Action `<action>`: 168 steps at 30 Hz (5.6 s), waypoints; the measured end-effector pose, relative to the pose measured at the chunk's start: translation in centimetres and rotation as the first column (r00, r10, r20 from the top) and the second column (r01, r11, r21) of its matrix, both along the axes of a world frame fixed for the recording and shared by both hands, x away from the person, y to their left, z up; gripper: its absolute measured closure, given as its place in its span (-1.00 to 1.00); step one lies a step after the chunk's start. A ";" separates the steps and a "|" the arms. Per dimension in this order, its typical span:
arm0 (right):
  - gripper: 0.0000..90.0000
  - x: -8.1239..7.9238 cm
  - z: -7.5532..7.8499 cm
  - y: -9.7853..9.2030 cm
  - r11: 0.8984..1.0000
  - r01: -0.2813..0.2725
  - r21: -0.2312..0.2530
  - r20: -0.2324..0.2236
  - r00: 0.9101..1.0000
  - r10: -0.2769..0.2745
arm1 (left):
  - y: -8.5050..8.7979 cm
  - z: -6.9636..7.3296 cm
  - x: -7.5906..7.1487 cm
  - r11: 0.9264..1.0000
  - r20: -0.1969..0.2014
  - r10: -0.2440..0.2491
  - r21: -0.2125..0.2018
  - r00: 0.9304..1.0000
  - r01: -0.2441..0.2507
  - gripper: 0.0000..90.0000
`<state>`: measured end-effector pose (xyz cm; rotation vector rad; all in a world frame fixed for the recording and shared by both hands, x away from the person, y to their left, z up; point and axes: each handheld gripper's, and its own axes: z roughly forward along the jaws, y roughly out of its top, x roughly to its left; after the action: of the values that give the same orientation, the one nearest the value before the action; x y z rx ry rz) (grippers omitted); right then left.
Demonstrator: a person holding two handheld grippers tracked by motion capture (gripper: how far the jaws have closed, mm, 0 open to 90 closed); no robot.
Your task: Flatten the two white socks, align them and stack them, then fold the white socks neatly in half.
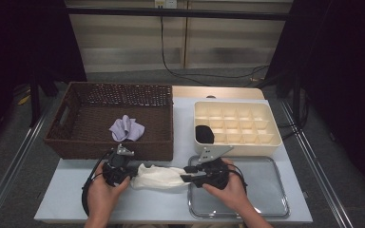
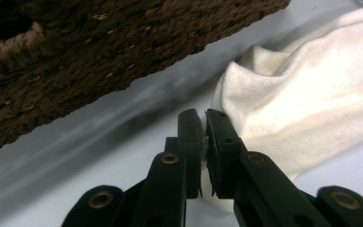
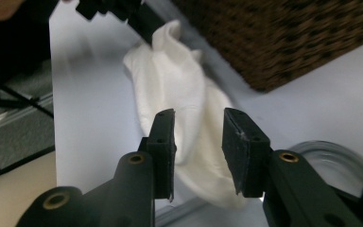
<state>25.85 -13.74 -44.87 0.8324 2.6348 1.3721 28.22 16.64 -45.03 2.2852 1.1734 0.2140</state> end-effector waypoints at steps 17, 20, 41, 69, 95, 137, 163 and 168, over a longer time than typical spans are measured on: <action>0.96 1.5 -0.6 -1.9 1.000 0.016 0.003 -0.100 0.995 -0.016 | -1.0 1.3 -0.6 0.996 0.010 -0.055 -0.069 0.998 0.056 0.88; 0.95 1.3 -1.4 -1.7 1.000 0.005 -0.018 -0.121 0.993 -0.007 | -1.1 0.7 -0.3 0.997 0.009 -0.051 -0.059 0.999 0.052 0.88; 1.00 0.1 -0.1 0.4 0.997 -0.041 -0.060 0.081 0.996 0.046 | 0.4 1.7 -1.1 0.995 0.057 -0.044 -0.088 0.997 0.049 0.26; 1.00 -0.1 -3.1 0.8 0.991 -0.039 -0.125 0.026 0.999 0.043 | 0.0 0.1 -0.4 0.989 0.055 -0.058 -0.132 0.997 0.065 0.30; 1.00 -0.2 -3.3 0.8 0.993 -0.034 -0.115 0.026 0.999 0.037 | -1.7 -1.9 -1.9 0.997 0.080 -0.057 -0.038 0.995 0.061 0.18; 1.00 0.4 -1.7 4.3 0.998 -0.051 -0.043 0.060 0.997 0.053 | -1.3 -0.3 -0.8 0.985 -0.092 -0.113 -0.144 0.989 0.100 0.72; 1.00 0.8 -2.0 5.8 0.996 -0.042 -0.080 0.026 0.999 0.044 | -1.8 2.1 -1.3 0.975 -0.089 -0.146 -0.181 0.985 0.128 0.72; 1.00 0.6 -1.6 3.7 0.994 -0.024 -0.103 0.033 0.999 0.028 | -2.7 2.0 -1.3 0.975 -0.095 -0.163 -0.170 0.982 0.146 0.72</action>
<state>26.41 -10.07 -46.44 0.7578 2.6732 1.2324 26.96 13.90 -43.02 2.2534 1.0187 -0.0634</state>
